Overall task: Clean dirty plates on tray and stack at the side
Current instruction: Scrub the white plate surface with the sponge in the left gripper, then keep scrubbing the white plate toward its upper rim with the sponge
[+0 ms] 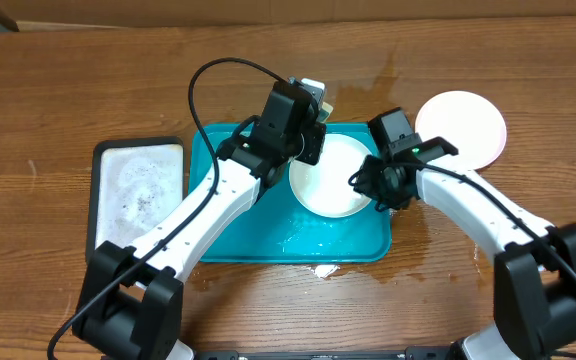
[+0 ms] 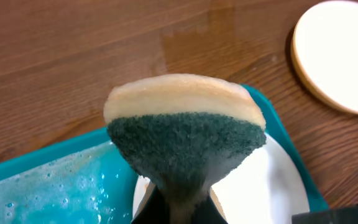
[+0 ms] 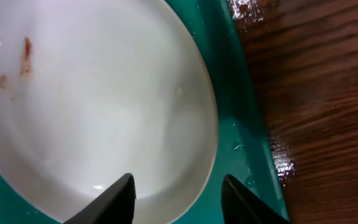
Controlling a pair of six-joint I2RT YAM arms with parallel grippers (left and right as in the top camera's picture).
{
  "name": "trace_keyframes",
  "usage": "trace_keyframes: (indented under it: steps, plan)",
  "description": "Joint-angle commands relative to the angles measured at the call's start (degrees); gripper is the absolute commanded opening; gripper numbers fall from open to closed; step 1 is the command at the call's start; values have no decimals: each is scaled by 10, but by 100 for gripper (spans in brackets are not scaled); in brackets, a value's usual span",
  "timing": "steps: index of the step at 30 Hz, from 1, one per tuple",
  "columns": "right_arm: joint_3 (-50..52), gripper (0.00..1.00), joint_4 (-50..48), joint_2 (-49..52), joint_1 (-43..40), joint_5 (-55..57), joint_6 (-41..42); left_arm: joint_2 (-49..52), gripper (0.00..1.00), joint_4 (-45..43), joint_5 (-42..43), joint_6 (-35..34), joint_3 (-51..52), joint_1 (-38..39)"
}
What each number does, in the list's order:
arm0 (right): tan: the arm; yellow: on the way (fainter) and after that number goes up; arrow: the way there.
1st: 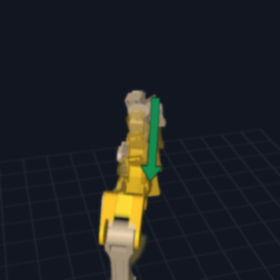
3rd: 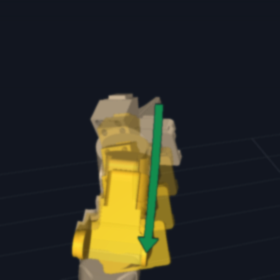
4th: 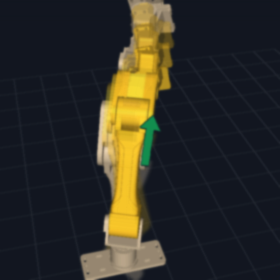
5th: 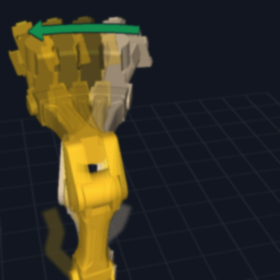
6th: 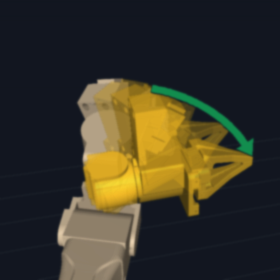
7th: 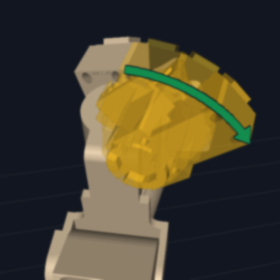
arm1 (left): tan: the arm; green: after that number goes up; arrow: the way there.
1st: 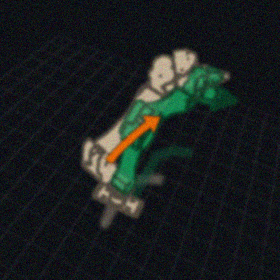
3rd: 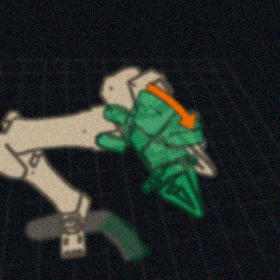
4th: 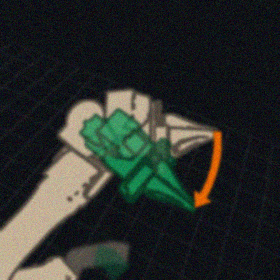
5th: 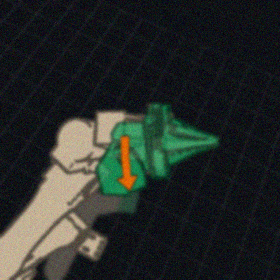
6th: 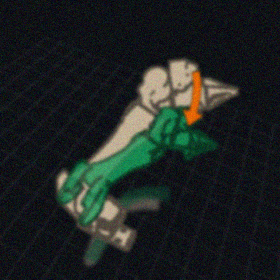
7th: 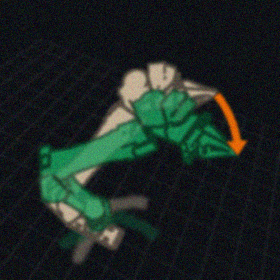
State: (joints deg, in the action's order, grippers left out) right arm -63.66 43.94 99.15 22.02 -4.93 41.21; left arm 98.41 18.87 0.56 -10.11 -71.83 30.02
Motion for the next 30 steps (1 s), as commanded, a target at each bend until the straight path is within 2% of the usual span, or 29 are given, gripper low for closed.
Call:
trace_keyframes:
  steps: [1,4,7,8,9,10,11,15,19,24,26,30]
  plan:
    - [17,45,-15,16,2,-4,26,9,4,9,-5,25,-4,4]
    - [26,45,-22,28,1,-5,34,9,4,22,-5,38,-4,4]
    - [31,37,-42,35,3,-12,34,9,4,30,-5,44,-3,4]
    - [31,30,-49,35,5,-12,34,9,4,31,-5,44,-3,4]
    - [31,14,-53,35,5,-12,34,9,4,35,-5,44,-3,4]
    - [31,6,-53,35,6,-12,33,9,4,38,-5,44,-3,4]
    - [31,4,-50,35,6,-12,26,9,4,41,-5,44,-3,4]
    - [31,4,-26,35,6,-12,-47,9,4,70,-2,83,-3,4]
    - [32,4,-6,35,8,-17,-123,9,4,119,40,120,-3,4]
    - [32,4,-1,35,8,-17,-153,12,4,185,78,121,4,4]
    - [32,4,-3,35,8,-21,-179,16,4,184,103,120,25,5]
    - [32,4,-3,35,8,-23,-179,25,4,154,113,113,59,5]
